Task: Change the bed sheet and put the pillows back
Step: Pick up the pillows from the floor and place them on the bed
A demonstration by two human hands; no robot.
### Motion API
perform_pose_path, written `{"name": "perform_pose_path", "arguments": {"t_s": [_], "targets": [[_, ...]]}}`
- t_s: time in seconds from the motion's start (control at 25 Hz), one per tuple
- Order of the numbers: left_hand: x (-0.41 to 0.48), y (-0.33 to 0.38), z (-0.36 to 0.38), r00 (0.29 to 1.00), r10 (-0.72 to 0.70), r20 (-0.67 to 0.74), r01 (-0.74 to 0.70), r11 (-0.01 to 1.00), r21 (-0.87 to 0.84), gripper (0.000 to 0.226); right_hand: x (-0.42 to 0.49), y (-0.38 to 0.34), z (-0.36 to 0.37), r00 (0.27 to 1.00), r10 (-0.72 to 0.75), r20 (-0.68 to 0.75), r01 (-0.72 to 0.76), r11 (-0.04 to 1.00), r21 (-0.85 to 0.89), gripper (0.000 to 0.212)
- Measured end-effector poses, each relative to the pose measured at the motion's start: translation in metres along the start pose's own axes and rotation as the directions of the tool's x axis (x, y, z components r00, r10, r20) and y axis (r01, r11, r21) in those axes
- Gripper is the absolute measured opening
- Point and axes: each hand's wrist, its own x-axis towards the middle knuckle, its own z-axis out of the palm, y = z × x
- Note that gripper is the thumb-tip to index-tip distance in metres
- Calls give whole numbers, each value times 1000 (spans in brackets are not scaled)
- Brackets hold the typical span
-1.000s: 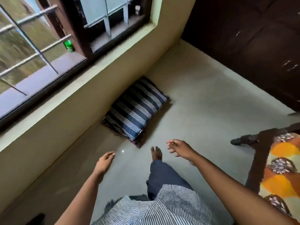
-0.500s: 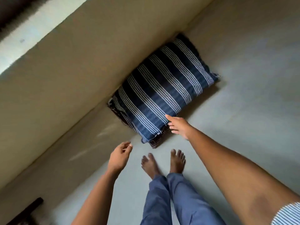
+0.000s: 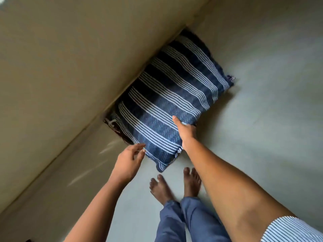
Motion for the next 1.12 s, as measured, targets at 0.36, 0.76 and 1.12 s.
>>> {"name": "perform_pose_path", "arguments": {"t_s": [0.36, 0.76, 1.12], "targets": [[-104, 124, -89, 971, 238, -36, -239, 971, -29, 26, -185, -118, -176, 892, -375, 251, 382, 331, -863, 54], [-258, 143, -119, 784, 609, -122, -522, 753, 402, 86, -379, -151, -253, 441, -236, 866, 681, -541, -494, 52], [-414, 75, -106, 651, 287, -703, -88, 948, 305, 67, -503, -143, -197, -186, 139, 973, 663, -713, 229, 52]]}}
